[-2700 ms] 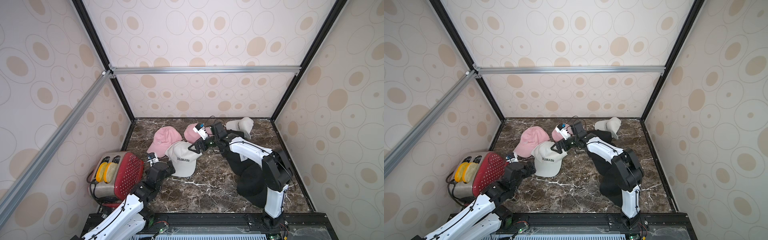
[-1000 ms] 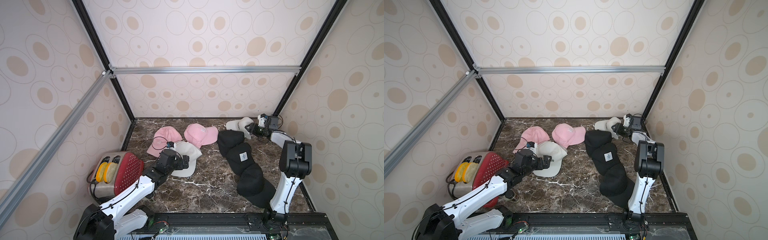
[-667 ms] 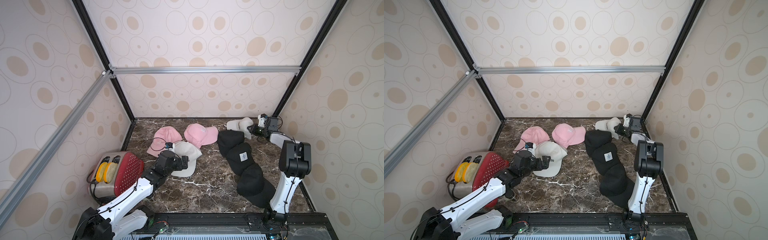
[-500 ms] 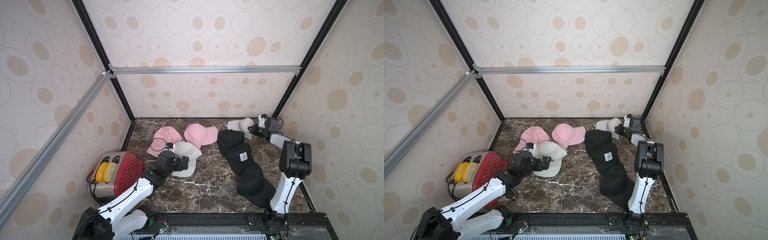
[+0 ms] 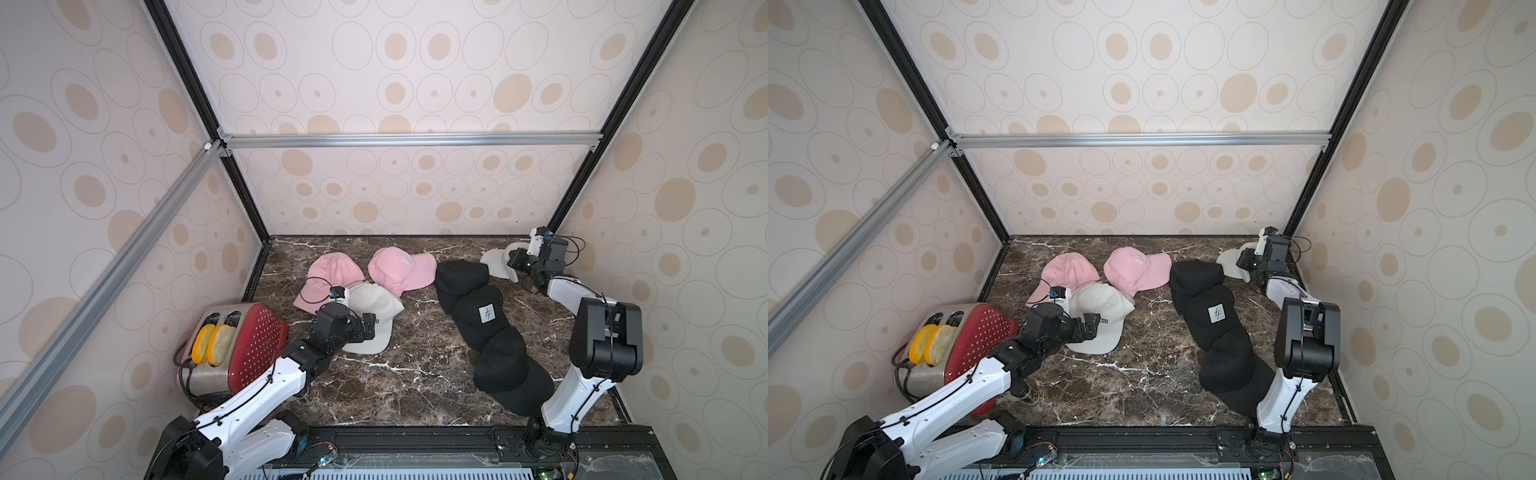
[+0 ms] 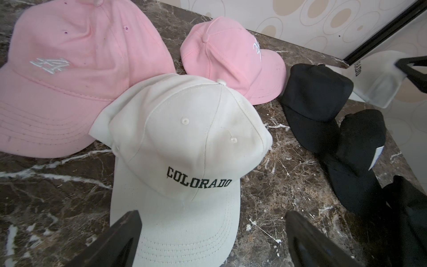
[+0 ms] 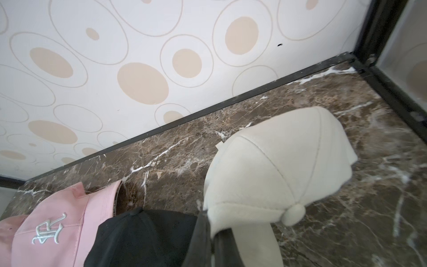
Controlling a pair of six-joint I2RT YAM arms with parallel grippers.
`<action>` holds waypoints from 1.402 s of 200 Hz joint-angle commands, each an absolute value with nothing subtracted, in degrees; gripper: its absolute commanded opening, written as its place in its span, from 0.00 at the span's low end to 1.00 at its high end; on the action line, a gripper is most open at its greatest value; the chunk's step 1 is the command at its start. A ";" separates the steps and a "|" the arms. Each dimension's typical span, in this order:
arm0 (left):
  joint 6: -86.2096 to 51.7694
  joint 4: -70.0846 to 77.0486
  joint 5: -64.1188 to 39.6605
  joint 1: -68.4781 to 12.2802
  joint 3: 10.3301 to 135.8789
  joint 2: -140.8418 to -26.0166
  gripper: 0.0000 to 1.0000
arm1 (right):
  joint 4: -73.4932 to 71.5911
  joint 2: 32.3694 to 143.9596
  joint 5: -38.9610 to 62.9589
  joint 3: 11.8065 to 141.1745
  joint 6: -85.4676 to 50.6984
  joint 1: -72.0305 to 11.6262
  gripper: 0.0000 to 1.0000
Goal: Stack the baseball caps by color
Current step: Pick up the baseball cap from the center of the board.
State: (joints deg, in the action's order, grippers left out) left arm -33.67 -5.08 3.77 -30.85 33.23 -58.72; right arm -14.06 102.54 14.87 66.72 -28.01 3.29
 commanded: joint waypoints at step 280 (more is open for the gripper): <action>-24.24 5.25 1.67 -31.38 34.48 -53.42 0.99 | 5.99 79.94 47.95 65.41 -12.67 -16.62 0.00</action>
State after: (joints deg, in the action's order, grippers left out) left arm -31.51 -0.40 8.34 -31.24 34.06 -52.38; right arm 6.09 79.83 40.62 64.62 -15.92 -16.34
